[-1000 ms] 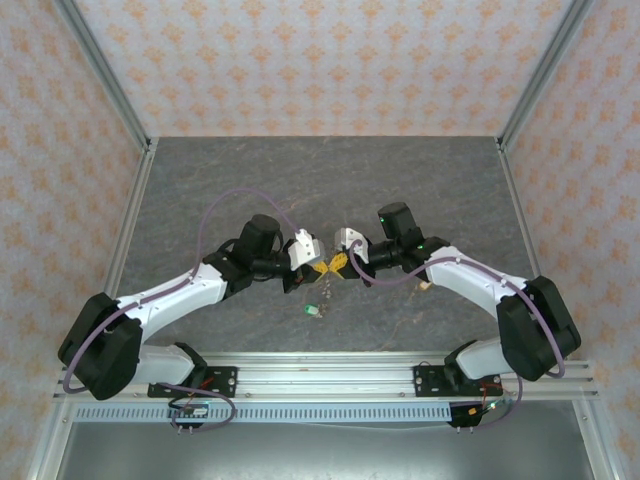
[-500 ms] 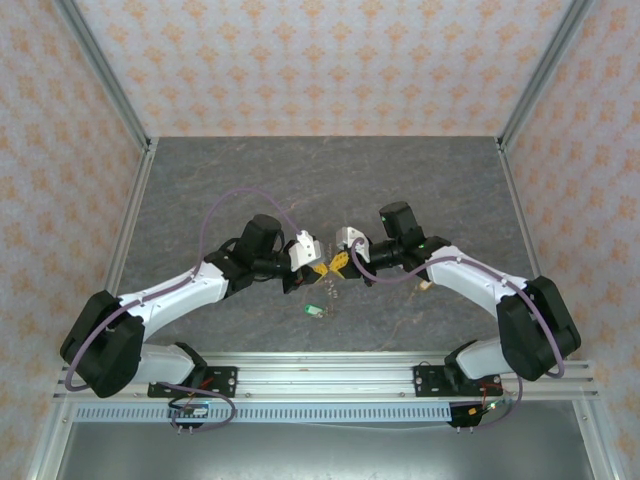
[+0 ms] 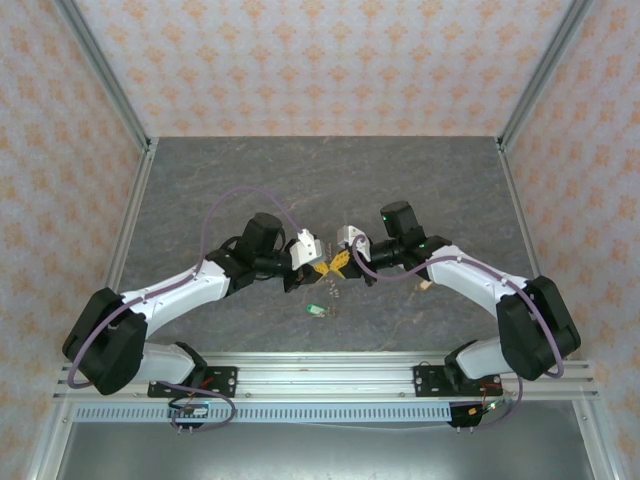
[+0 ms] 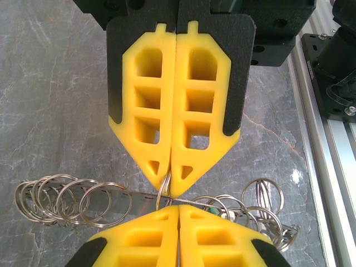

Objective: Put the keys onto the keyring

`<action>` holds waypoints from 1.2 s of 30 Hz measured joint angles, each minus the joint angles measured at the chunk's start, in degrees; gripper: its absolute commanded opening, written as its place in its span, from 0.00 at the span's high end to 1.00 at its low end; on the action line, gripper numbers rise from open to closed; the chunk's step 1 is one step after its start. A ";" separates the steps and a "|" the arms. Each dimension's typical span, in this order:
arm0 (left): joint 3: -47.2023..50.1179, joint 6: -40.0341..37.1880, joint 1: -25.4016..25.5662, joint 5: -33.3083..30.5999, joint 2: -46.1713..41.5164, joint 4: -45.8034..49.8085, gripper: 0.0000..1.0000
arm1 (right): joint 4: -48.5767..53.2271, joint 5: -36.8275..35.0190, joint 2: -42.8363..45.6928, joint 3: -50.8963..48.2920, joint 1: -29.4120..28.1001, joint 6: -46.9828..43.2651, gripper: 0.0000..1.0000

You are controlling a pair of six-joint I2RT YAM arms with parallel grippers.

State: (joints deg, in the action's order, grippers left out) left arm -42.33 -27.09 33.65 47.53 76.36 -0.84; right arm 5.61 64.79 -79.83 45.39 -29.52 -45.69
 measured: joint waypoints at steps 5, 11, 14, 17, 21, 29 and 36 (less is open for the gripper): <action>0.02 -0.02 0.00 -0.50 -0.17 -0.15 0.89 | 1.33 -0.09 -0.15 0.87 0.04 -1.11 1.00; 0.61 -0.04 0.00 -1.49 -1.60 -0.13 0.87 | 1.51 -0.48 -0.15 1.38 0.04 -1.99 1.00; 1.27 -0.02 -0.13 -2.47 -2.95 -0.09 0.87 | 1.53 -0.48 -0.15 1.40 0.04 -2.16 1.00; 1.70 -0.02 -0.79 -3.45 -4.28 -0.09 0.87 | 1.51 -0.50 -0.15 1.40 -0.02 -2.16 1.00; 1.81 -0.02 -1.14 -4.31 -5.18 -0.11 0.86 | 1.51 -0.42 -0.15 1.40 -0.07 -2.14 1.00; 1.84 -0.02 -1.14 -3.78 -4.59 -0.11 0.79 | 1.51 2.47 -0.15 1.40 -0.07 -1.92 1.00; 1.01 -0.50 -1.14 -1.40 -2.29 0.61 0.76 | 1.51 3.56 -0.15 1.44 -0.07 -1.68 1.00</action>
State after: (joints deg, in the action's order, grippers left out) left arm -41.32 -27.59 32.51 46.13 74.06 -0.23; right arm 7.11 68.36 -79.99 46.83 -29.58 -47.37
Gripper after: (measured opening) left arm 0.235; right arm 0.043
